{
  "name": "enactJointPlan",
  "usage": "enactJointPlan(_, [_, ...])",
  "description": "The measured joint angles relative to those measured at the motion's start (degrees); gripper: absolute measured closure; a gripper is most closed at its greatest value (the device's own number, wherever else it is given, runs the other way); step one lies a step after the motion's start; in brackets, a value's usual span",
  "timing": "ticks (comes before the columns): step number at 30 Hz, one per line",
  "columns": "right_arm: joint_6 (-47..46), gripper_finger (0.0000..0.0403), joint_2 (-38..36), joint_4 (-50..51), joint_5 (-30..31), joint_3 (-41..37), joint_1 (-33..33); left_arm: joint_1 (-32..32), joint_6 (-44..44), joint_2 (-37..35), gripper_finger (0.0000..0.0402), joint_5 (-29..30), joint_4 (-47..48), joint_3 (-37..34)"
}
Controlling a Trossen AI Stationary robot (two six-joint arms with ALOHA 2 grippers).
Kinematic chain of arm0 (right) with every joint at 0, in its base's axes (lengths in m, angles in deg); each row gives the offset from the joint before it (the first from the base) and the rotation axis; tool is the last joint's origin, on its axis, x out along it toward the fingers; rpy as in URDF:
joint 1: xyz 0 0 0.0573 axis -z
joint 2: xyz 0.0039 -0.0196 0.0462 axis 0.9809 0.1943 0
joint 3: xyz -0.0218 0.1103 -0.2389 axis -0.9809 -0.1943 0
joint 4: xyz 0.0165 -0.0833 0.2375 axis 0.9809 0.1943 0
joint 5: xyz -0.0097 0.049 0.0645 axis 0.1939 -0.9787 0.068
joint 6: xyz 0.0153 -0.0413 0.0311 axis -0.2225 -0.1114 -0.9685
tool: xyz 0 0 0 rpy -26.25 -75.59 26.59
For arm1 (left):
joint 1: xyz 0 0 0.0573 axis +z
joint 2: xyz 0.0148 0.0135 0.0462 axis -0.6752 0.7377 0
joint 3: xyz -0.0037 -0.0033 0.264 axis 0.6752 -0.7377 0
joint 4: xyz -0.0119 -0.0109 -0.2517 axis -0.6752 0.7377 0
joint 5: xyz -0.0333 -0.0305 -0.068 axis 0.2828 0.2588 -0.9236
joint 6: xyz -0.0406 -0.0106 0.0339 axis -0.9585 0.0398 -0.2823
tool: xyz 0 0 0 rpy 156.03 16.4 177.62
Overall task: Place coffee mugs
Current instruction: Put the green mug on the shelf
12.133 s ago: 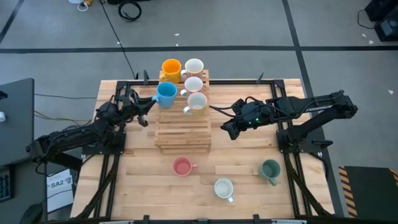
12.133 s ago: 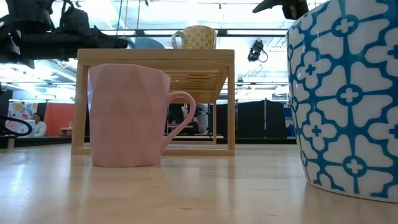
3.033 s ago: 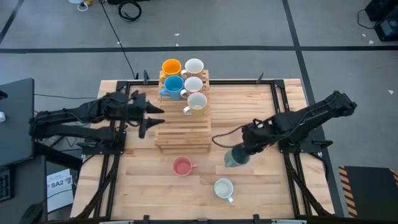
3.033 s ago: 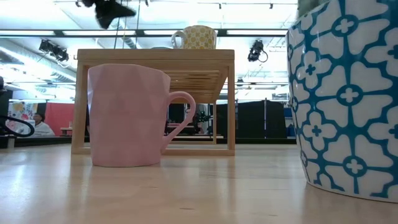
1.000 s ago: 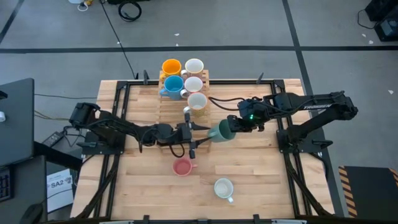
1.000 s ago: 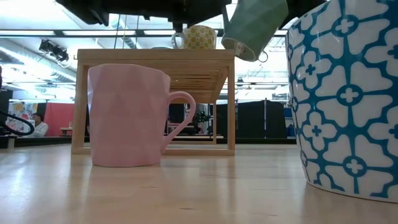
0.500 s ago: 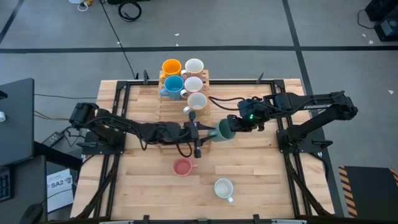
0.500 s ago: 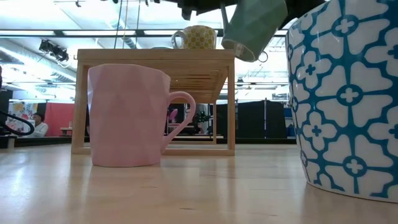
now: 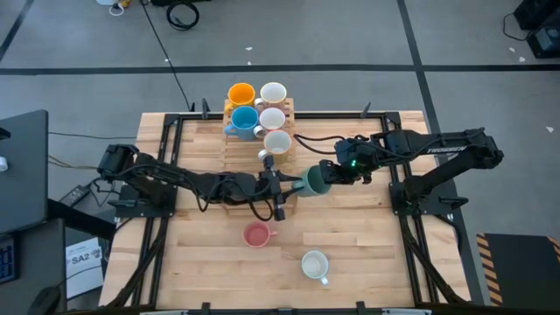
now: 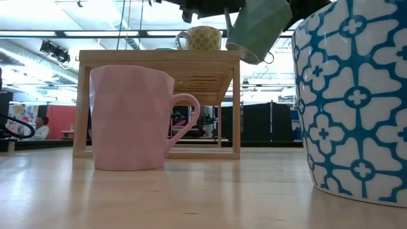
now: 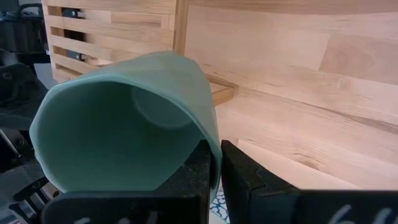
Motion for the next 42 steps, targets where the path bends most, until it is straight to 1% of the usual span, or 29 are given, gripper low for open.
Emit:
enactJointPlan(3, [0.0,0.0373,0.0,0.0,-0.1,0.0,0.0,-0.3,0.0,0.0,0.0295,0.2,-0.2,0.0])
enactJointPlan(10, [0.0,0.0371,0.0,0.0,-0.4,0.0,0.0,-0.9,0.2,0.0,0.0344,0.9,-0.3,0.0])
enactJointPlan(12, [0.0,0.0368,0.0,0.0,-0.6,0.0,0.0,-0.9,0.2,0.0,0.0351,0.8,-0.3,0.0])
enactJointPlan(32, [0.7,0.0359,0.0,0.0,-0.8,0.0,-0.2,-0.9,0.1,0.0,0.0351,0.4,-0.4,0.0])
enactJointPlan(37, [2.5,0.0340,0.0,-0.1,-0.8,0.0,-0.2,-0.9,0.1,0.0,0.0350,0.3,-0.4,0.0])
enactJointPlan(42, [3.4,0.0310,0.0,-0.2,-0.8,0.0,-0.2,-0.9,0.1,0.0,0.0350,0.4,-0.3,0.0])
